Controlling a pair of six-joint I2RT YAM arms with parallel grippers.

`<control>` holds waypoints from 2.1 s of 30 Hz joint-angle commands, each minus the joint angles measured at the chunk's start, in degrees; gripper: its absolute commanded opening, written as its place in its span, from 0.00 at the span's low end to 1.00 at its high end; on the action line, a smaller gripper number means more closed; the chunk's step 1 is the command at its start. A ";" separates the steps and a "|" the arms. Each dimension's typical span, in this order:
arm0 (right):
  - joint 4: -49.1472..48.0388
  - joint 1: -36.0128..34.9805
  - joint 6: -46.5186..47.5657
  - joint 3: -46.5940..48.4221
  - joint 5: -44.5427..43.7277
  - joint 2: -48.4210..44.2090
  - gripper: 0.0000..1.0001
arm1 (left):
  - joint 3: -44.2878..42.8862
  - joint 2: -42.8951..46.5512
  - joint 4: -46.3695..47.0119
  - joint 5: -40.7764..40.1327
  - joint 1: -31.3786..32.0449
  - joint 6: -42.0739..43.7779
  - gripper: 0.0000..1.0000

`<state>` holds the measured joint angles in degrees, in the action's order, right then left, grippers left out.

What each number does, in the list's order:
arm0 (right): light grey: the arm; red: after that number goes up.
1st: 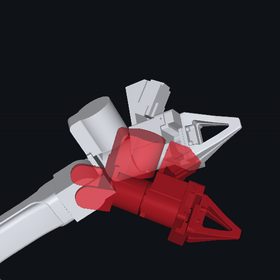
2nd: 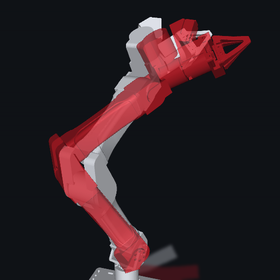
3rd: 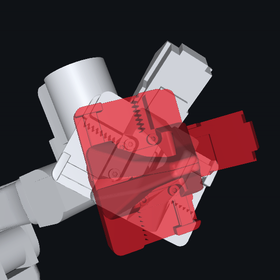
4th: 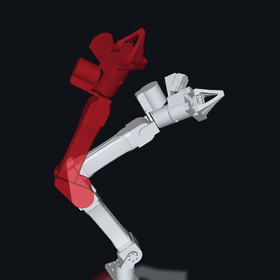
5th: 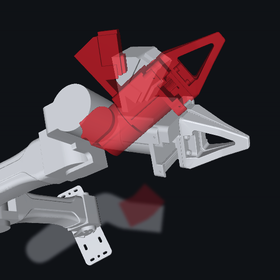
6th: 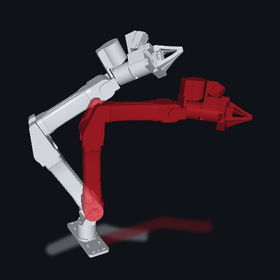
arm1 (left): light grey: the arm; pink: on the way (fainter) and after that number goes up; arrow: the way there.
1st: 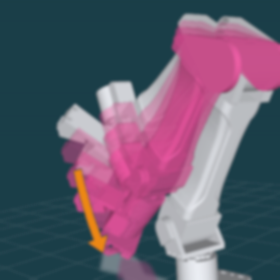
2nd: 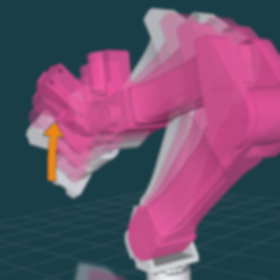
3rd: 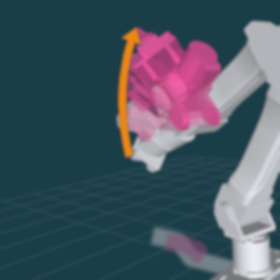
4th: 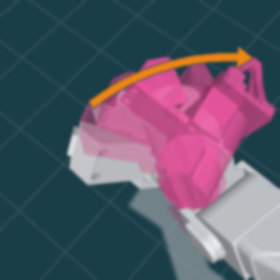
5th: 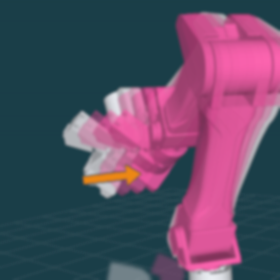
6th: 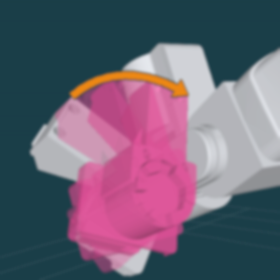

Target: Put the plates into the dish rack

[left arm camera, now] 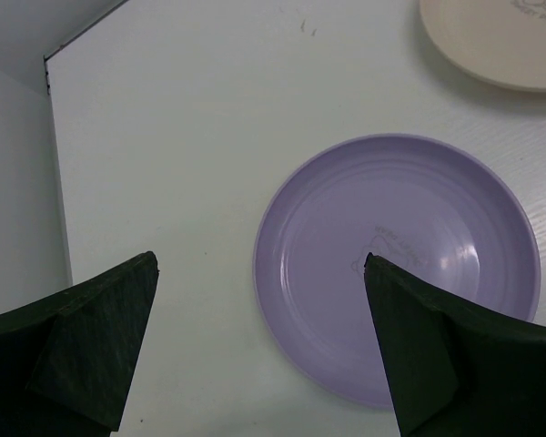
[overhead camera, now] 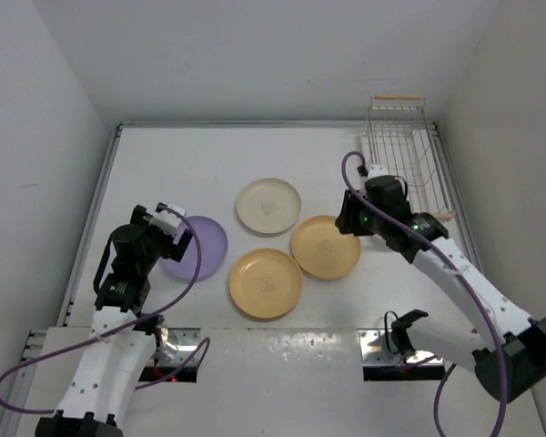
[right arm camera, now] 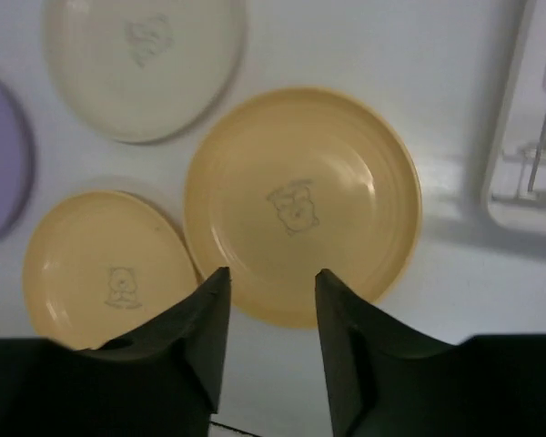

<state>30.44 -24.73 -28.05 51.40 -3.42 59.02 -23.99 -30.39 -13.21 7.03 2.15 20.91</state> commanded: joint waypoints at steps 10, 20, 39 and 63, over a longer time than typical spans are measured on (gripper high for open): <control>2.26 -11.57 -33.90 -15.01 -32.70 9.43 0.65 | -2.03 -0.02 -1.47 4.31 -1.19 1.51 1.00; -21.03 -3.75 -30.40 -25.29 -21.89 13.65 0.57 | -2.03 0.51 -1.47 4.31 -1.19 1.51 1.00; -0.66 -12.53 -31.19 -18.01 -42.50 8.66 0.00 | -1.50 1.56 -0.94 3.78 -1.71 2.03 1.00; -40.44 0.28 50.28 17.91 -45.80 14.34 0.00 | -0.97 -0.01 -0.41 2.73 -2.77 1.51 1.00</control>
<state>2.98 -28.40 8.88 60.93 -49.80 70.72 -23.99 -29.95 -15.03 9.85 0.58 22.46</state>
